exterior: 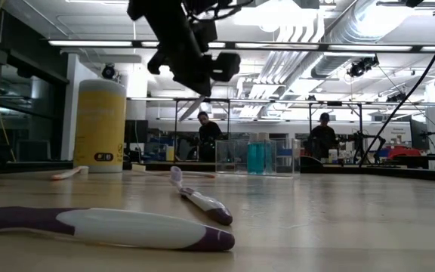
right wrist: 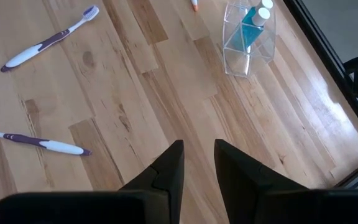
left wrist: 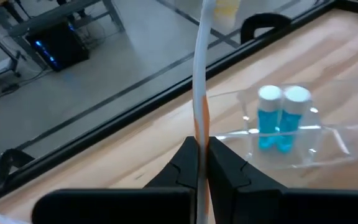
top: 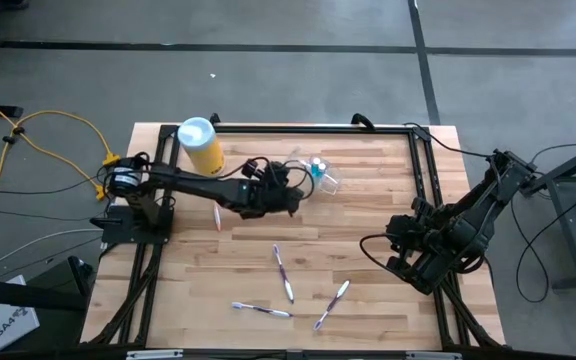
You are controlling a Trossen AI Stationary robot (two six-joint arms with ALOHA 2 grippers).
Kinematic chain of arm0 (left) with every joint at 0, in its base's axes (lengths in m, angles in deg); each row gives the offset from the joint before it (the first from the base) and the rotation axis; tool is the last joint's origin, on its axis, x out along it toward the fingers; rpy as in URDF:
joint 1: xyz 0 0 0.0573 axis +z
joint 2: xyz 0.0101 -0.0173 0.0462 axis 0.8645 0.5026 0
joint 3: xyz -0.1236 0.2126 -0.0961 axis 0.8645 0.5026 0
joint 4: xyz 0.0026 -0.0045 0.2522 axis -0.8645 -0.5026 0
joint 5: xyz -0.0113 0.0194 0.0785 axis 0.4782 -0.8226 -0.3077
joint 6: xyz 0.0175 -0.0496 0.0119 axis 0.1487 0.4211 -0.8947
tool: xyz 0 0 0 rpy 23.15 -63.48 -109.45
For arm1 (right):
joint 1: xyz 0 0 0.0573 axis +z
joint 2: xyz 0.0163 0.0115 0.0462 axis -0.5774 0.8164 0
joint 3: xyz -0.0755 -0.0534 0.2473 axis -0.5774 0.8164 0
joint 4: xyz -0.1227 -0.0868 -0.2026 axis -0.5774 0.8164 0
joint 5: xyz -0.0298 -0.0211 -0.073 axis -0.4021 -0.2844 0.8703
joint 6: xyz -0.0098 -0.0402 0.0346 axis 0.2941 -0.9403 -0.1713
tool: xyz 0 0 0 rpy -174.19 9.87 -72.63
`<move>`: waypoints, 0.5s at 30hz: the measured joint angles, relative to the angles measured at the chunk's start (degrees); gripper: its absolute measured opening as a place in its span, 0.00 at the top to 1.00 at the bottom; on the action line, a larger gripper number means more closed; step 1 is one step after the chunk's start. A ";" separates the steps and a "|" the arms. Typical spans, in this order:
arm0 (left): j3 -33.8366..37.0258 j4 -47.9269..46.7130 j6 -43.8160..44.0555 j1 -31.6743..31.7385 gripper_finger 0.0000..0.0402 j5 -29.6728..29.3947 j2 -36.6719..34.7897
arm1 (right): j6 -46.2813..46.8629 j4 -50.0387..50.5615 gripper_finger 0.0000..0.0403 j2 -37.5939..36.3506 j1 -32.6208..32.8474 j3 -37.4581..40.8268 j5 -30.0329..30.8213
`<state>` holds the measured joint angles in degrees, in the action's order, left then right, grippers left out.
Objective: Pick & Place toothbrushing station
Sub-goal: Put the middle orange toothbrush into the transparent organizer
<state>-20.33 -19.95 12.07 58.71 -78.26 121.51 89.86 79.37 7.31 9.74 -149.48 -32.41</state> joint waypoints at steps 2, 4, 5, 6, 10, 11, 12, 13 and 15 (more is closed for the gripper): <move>1.36 2.86 -2.17 1.01 0.99 0.52 0.00 | 0.00 0.00 0.80 0.00 0.00 0.00 0.06; 2.46 7.74 -5.64 2.30 0.99 2.21 0.00 | 0.25 0.00 0.80 0.02 0.00 0.00 0.29; 3.17 10.98 -7.70 3.06 0.99 3.53 0.00 | 0.53 0.00 0.80 0.02 0.00 0.00 0.34; 3.96 14.53 -10.15 3.88 0.99 5.48 0.00 | 1.03 0.02 0.80 0.02 0.00 0.00 0.36; 7.34 29.91 -20.11 7.46 0.99 14.75 0.02 | 1.73 -0.05 0.80 0.02 0.00 0.00 0.38; 7.97 32.47 -21.94 8.32 0.99 16.20 -0.12 | 1.74 -0.21 0.80 0.02 0.00 0.00 0.38; 8.63 33.75 -23.13 9.18 0.99 17.44 -0.45 | 1.91 -0.35 0.80 0.02 0.00 0.00 0.38; 9.15 34.58 -24.10 9.96 0.99 18.48 -0.75 | 2.45 -0.35 0.80 0.01 0.00 0.00 0.38; 10.20 36.38 -26.37 11.53 0.99 20.93 -1.56 | 3.15 -0.35 0.80 0.02 0.00 0.00 0.38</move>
<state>-10.13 16.43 -14.30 70.24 -57.33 119.95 93.01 79.02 7.33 9.74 -149.48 -32.03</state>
